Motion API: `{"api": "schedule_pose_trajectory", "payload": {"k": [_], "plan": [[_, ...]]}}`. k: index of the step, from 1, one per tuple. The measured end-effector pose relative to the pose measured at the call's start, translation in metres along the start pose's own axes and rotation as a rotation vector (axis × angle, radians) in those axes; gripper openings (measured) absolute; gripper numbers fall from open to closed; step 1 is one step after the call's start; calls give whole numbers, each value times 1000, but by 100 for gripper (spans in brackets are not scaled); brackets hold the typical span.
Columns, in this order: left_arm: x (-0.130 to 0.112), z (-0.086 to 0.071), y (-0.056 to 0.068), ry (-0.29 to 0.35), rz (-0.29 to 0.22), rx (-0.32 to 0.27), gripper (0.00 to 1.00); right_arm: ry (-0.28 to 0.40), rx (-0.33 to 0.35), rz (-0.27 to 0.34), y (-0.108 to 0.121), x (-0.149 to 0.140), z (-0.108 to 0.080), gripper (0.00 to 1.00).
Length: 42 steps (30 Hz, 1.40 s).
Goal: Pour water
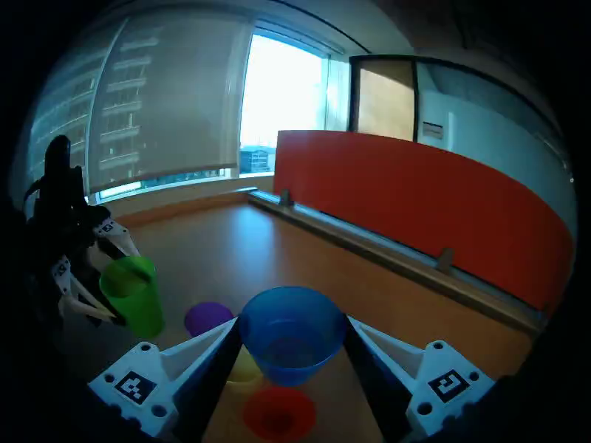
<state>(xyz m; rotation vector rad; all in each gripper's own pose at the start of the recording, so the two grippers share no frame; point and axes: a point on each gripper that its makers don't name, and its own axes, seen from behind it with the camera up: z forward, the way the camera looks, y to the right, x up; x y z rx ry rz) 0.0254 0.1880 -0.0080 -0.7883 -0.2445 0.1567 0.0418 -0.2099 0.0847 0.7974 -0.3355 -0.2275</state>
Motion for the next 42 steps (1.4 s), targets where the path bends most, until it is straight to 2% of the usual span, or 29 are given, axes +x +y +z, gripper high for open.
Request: {"api": "schedule_pose_trajectory", "payload": {"k": [12,27,42], "plan": [[6,-4,-1,26,-5,13,83,107,-17,-3,-7,21,-15,93],[15,-7,8,51,6,7,83,213,-25,-11,-22,45,-28,93],[20,-8,11,64,9,3,83,299,-31,-16,-34,63,-36,93]]}}
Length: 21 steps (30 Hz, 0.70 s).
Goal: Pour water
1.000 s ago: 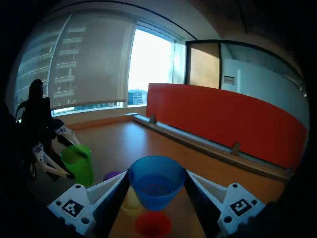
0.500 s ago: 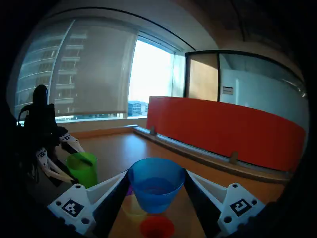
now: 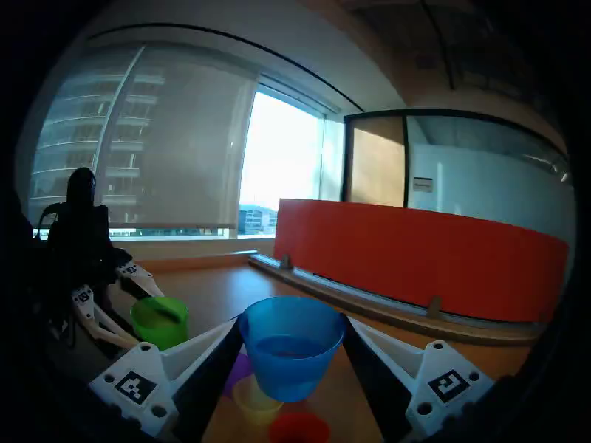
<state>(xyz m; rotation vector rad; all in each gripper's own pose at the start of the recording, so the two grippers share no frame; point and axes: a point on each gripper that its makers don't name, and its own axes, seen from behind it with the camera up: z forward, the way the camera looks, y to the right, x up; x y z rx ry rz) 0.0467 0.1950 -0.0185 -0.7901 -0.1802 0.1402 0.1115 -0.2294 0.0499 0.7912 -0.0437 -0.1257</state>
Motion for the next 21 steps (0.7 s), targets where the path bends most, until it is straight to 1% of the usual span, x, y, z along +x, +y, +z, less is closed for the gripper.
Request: {"api": "schedule_pose_trajectory", "payload": {"k": [12,21], "plan": [[2,0,0,8,-3,-4,83,31,-7,-9,-2,11,-2,93],[4,0,2,9,4,-6,83,34,-1,-13,-3,15,-2,93]]}}
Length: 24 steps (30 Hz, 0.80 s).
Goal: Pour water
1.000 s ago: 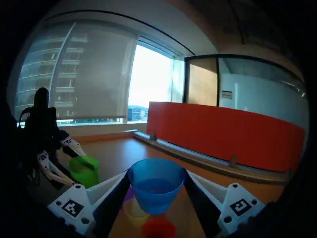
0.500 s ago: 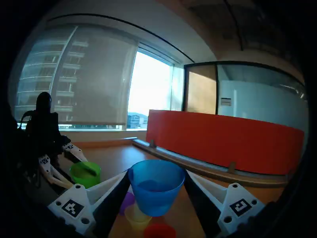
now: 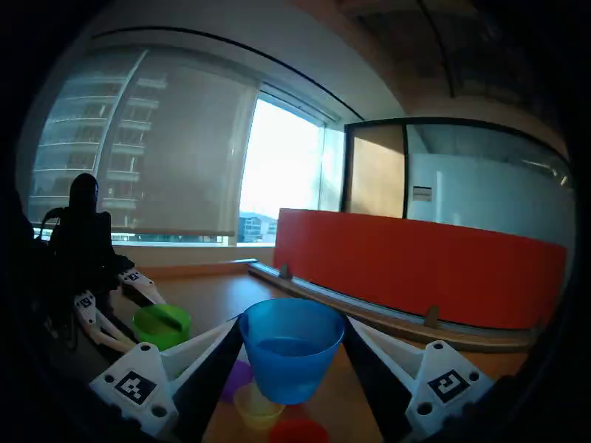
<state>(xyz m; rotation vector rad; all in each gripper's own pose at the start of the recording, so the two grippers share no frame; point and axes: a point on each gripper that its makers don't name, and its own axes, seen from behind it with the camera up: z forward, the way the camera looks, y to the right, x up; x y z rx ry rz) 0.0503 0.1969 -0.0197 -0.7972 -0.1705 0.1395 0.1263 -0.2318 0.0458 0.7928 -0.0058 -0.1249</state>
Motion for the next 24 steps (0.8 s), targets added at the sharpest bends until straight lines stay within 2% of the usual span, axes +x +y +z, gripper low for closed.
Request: {"api": "schedule_pose_trajectory", "payload": {"k": [12,24], "plan": [[-2,-2,1,-3,6,-6,83,-19,24,-25,-6,-2,-1,93],[-11,0,5,-19,1,-31,83,-41,59,-104,-9,0,-4,93]]}}
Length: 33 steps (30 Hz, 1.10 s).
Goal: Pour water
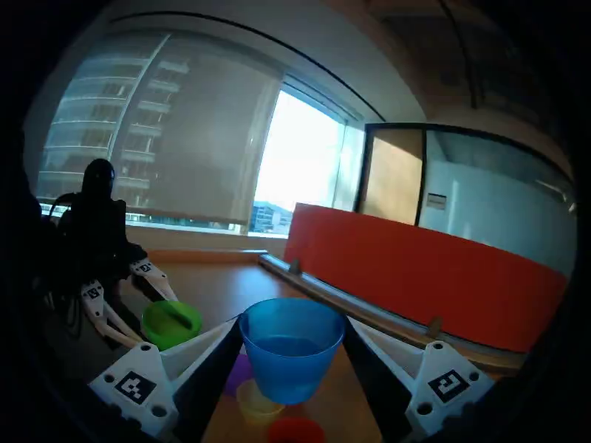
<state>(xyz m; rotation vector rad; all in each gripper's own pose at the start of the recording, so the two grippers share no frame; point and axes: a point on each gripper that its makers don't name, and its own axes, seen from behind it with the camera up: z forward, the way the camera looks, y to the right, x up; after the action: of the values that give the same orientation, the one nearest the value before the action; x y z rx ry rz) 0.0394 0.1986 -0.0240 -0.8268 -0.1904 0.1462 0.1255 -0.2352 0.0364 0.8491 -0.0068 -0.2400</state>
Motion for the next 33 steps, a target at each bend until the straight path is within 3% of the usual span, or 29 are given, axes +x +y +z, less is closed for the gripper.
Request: {"api": "schedule_pose_trajectory", "payload": {"k": [33], "plan": [[0,11,19,6,5,-57,83,-7,62,-217,-19,19,-2,93]]}}
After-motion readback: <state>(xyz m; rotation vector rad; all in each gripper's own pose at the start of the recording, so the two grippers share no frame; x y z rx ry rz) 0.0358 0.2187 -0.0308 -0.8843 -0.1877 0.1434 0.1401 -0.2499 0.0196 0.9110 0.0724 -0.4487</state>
